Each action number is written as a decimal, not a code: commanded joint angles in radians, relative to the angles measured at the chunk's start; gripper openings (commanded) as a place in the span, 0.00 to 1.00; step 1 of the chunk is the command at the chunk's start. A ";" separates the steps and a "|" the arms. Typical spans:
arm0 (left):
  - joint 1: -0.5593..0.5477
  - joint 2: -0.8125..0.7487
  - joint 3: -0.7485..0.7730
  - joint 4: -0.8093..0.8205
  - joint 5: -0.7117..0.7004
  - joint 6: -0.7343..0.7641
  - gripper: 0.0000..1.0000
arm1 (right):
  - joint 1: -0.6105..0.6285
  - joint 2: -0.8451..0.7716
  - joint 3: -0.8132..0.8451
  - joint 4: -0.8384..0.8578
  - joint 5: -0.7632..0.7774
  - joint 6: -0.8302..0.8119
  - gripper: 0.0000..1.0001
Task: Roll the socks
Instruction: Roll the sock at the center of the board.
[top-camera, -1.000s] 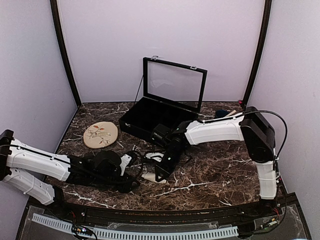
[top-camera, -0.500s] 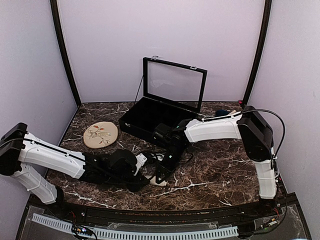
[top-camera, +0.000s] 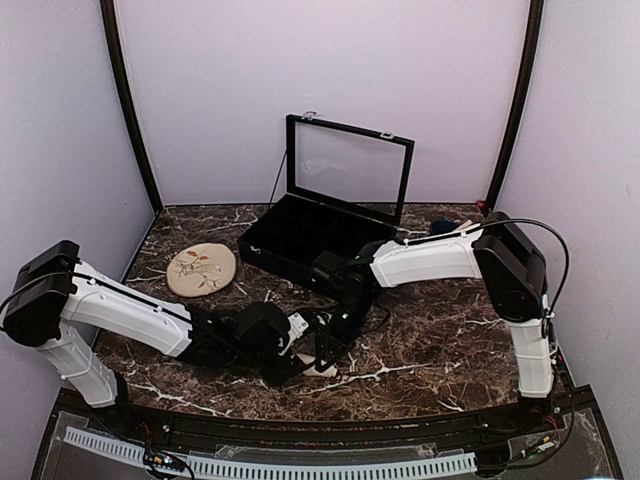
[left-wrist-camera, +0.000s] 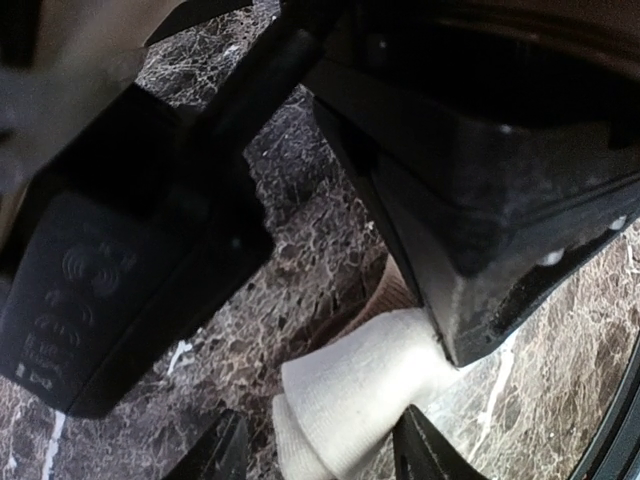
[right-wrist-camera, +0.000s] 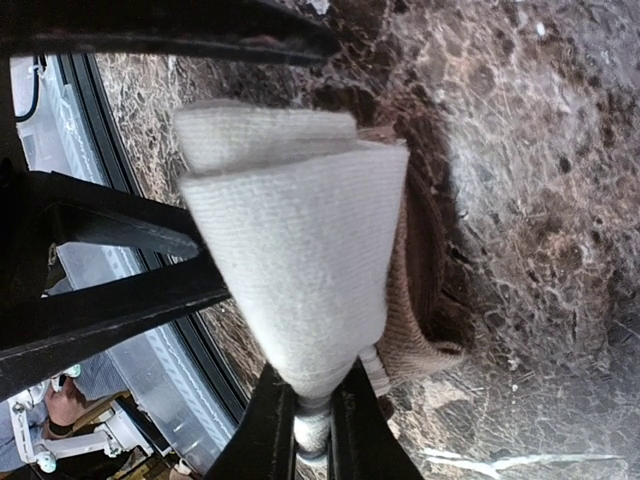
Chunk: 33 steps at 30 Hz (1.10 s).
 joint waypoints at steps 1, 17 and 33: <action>-0.004 0.030 0.026 0.023 0.070 0.034 0.50 | -0.005 -0.004 -0.018 0.001 -0.035 -0.001 0.00; -0.003 0.103 0.000 0.037 0.216 -0.065 0.00 | -0.011 0.016 -0.013 0.006 -0.006 0.010 0.00; -0.001 0.090 -0.047 -0.027 0.172 -0.220 0.00 | -0.082 -0.081 -0.127 0.153 0.021 0.109 0.22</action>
